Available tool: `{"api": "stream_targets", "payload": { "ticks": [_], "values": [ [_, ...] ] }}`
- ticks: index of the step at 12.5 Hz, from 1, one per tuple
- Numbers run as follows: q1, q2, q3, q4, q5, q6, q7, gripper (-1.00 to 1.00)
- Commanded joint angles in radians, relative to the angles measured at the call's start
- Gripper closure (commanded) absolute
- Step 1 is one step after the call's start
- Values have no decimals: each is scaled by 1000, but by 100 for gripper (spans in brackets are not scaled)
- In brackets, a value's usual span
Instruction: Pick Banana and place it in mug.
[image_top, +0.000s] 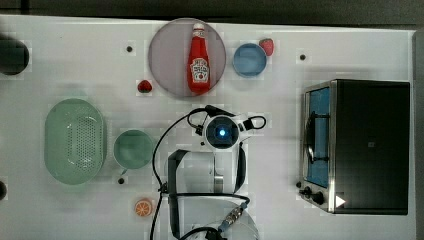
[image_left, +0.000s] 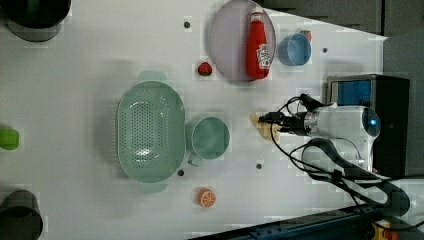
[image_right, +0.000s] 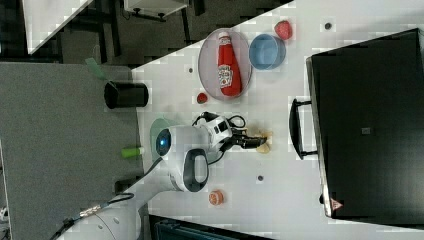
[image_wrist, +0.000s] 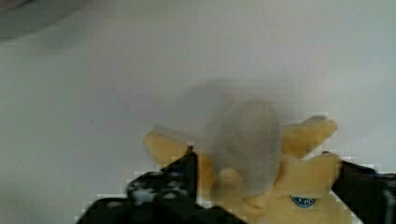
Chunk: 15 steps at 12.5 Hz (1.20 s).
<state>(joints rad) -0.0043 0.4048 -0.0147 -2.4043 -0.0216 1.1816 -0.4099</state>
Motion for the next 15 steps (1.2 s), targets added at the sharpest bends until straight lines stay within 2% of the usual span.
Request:
{"api": "stream_targets", "payload": {
  "ticks": [1,3,7,10,15],
  "values": [
    [10,8,-3,-5,13,26,-31,-19],
    [10,8,-3,-3,13,32,-31,25],
    [10,-15,-1,-3,14,32,-31,28],
    [5,-110,-8,4,16,-20,-30,28],
    [-8,-365,-24,120,15,-505,-30,28]
  ]
}}
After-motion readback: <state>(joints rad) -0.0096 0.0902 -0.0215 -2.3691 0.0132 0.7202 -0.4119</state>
